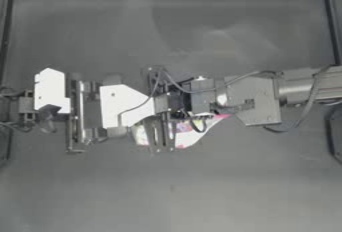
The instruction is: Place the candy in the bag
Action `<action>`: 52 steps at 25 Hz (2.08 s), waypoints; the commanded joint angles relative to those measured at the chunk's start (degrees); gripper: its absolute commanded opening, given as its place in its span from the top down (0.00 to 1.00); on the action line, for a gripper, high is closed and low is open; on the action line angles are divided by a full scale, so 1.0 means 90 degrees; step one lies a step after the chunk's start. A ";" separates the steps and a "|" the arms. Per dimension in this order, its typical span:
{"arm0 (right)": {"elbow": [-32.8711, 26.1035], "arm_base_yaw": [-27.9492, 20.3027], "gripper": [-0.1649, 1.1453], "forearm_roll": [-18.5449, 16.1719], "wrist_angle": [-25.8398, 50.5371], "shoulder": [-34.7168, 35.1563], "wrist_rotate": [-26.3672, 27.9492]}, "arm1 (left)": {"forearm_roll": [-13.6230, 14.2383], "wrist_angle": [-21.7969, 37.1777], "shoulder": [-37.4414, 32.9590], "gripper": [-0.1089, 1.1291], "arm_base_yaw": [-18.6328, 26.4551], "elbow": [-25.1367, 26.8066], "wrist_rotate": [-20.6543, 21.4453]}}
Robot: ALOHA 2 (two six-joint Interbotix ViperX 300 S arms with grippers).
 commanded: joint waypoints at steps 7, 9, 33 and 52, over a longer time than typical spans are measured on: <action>-0.0010 0.0010 0.83 -0.0186 -0.0039 -0.0283 0.0215 | -0.0127 -0.0322 0.0176 0.13 0.0010 -0.0176 0.0010; -0.0010 0.0010 0.83 -0.0186 -0.0039 -0.0273 0.0215 | -0.0146 -0.0322 0.0215 0.15 0.0010 -0.0176 0.0020; -0.0010 0.0020 0.83 -0.0156 -0.0088 -0.0244 0.0205 | -0.0176 -0.0352 0.0322 0.30 0.0010 -0.0273 0.0039; -0.0010 0.0010 0.83 -0.0166 -0.0098 -0.0186 0.0205 | 0.0039 -0.0322 0.0371 0.60 -0.0010 -0.0313 0.0049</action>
